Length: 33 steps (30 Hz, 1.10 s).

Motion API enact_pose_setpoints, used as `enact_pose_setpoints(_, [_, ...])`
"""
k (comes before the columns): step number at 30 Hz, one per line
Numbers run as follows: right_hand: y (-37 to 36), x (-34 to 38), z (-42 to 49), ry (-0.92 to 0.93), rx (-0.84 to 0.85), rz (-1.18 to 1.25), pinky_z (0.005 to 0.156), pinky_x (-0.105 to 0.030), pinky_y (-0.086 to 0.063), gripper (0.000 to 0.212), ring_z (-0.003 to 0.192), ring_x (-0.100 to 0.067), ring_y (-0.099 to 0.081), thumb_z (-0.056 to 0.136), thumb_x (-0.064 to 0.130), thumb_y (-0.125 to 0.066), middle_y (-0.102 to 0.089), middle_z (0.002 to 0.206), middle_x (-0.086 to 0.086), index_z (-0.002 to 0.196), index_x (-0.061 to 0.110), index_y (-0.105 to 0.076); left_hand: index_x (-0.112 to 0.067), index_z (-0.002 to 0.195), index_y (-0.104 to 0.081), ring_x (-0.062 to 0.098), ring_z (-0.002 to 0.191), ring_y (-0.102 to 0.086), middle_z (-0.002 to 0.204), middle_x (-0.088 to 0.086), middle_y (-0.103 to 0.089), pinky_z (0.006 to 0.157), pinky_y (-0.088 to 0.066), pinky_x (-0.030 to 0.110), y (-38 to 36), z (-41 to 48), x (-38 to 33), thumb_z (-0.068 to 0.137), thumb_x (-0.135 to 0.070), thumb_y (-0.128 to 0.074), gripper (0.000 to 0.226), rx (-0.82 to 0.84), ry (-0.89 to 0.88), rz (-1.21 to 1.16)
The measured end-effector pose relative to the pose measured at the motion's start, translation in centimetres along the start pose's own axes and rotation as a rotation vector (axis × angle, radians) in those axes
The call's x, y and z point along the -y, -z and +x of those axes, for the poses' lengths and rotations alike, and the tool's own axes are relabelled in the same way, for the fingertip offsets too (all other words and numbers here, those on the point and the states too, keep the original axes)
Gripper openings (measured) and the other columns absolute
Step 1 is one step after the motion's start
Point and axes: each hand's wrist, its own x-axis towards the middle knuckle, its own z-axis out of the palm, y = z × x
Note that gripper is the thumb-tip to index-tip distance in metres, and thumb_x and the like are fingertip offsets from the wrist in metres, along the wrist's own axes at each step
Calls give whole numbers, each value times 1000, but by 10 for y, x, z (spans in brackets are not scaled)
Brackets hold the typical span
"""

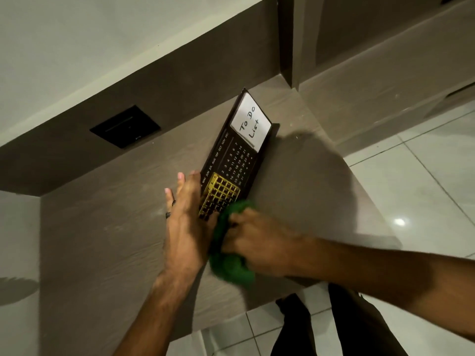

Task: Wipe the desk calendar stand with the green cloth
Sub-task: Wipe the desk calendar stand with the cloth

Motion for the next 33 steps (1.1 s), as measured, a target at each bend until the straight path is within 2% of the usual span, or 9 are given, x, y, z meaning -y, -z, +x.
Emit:
enact_pose_setpoints(3, [4, 6, -9, 116, 163, 301, 93, -42, -43, 41, 110, -21, -50, 81, 13, -62, -66, 114, -1, 121, 24, -64, -15, 152, -23, 14, 150, -7, 149, -13, -19, 124, -4, 46, 2, 2, 0, 76, -4, -77, 93, 7, -9, 72])
enact_pose_setpoints(5, [16, -9, -10, 89, 91, 276, 94, -42, -41, 45, 111, -21, -49, 77, 10, -64, -65, 113, -2, 120, 23, -66, -14, 152, -25, 14, 149, -6, 151, -9, -20, 123, 1, 40, 2, 2, 0, 77, -6, -76, 91, 5, -12, 70])
enact_pose_setpoints(13, [96, -165, -8, -546, -373, -117, 82, -43, -41, 34, 97, -35, -51, 75, 0, -61, -63, 99, -15, 104, 17, -70, -9, 153, -18, 17, 152, -8, 160, 4, -24, 119, 8, 16, 1, 1, 2, 82, -7, -74, 90, 14, -48, 72])
enact_pose_setpoints(16, [74, -131, 4, -475, -320, -137, 77, -39, -43, 36, 97, -30, -54, 71, 9, -60, -62, 100, -8, 104, 21, -69, -9, 154, -18, 15, 152, -7, 160, 2, -23, 122, 6, 25, 0, 2, 2, 82, -8, -74, 91, 13, -47, 98])
enact_pose_setpoints(19, [24, -46, 16, -170, -131, -87, 83, -36, -40, 33, 105, -24, -51, 78, 23, -57, -64, 108, 1, 109, 25, -65, -5, 153, -23, 19, 152, -10, 159, 8, -30, 124, 4, 34, 0, 2, 2, 81, -7, -74, 89, 28, -55, 114])
enact_pose_setpoints(22, [20, -10, 13, -17, -126, 100, 81, -36, -37, 37, 102, -25, -53, 71, 13, -65, -68, 105, 0, 107, 19, -70, -1, 151, -27, 28, 151, -15, 157, 14, -32, 125, -3, 46, 2, 2, 3, 84, -7, -70, 80, 56, -63, 124])
enact_pose_setpoints(25, [48, -49, 2, -173, -352, 133, 81, -40, -44, 42, 94, -33, -59, 56, -2, -68, -70, 95, -12, 97, 7, -73, -6, 153, -23, 26, 152, -11, 160, 9, -28, 124, 6, 29, 4, 2, 2, 86, -11, -69, 81, 32, -59, 87])
enact_pose_setpoints(29, [80, -120, -11, -541, -586, 11, 88, -47, -41, 34, 103, -35, -53, 74, 0, -62, -63, 105, -15, 106, 10, -68, -9, 152, -18, 21, 152, -8, 160, 3, -21, 113, 16, 10, 2, 3, 2, 84, -10, -72, 87, 37, -79, 145])
enact_pose_setpoints(33, [43, -87, 5, -357, -473, -15, 83, -41, -43, 32, 92, -32, -59, 64, 5, -58, -68, 91, -10, 92, 9, -72, -10, 154, -20, 18, 152, -7, 159, -2, -19, 117, 14, 15, 1, 4, 2, 85, -14, -72, 87, 36, -78, 159])
